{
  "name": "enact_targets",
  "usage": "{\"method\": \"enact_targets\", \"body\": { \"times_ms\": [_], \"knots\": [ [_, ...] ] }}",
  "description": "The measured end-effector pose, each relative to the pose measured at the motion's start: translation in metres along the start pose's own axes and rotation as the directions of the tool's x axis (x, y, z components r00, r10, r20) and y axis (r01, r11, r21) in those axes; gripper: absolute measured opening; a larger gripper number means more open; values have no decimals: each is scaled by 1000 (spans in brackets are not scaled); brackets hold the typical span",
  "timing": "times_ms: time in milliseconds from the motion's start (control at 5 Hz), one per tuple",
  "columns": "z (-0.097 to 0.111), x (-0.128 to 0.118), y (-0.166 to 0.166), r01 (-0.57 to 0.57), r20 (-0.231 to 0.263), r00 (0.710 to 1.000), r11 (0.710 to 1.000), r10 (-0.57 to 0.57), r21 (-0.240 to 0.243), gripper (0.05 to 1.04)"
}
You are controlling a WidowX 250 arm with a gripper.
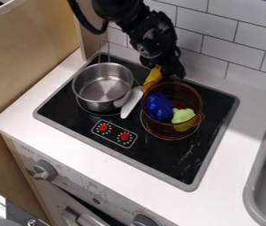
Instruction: Put the yellow knife in the brown pot
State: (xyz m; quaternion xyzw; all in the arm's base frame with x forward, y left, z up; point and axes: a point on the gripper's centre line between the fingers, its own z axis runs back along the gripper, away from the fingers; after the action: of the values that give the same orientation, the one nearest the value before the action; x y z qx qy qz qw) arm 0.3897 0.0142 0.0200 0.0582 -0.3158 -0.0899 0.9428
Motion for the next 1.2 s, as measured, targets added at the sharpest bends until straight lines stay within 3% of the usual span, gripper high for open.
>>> {"method": "enact_targets", "body": {
  "times_ms": [200,800,1200],
  "knots": [
    [1,3,0,-11,-1,1000,1000,11,-6,460],
    [10,2,1,-40,-161,986,999,39,-2,460],
    [25,14,4,-32,-199,980,999,30,-6,459]
  ]
}}
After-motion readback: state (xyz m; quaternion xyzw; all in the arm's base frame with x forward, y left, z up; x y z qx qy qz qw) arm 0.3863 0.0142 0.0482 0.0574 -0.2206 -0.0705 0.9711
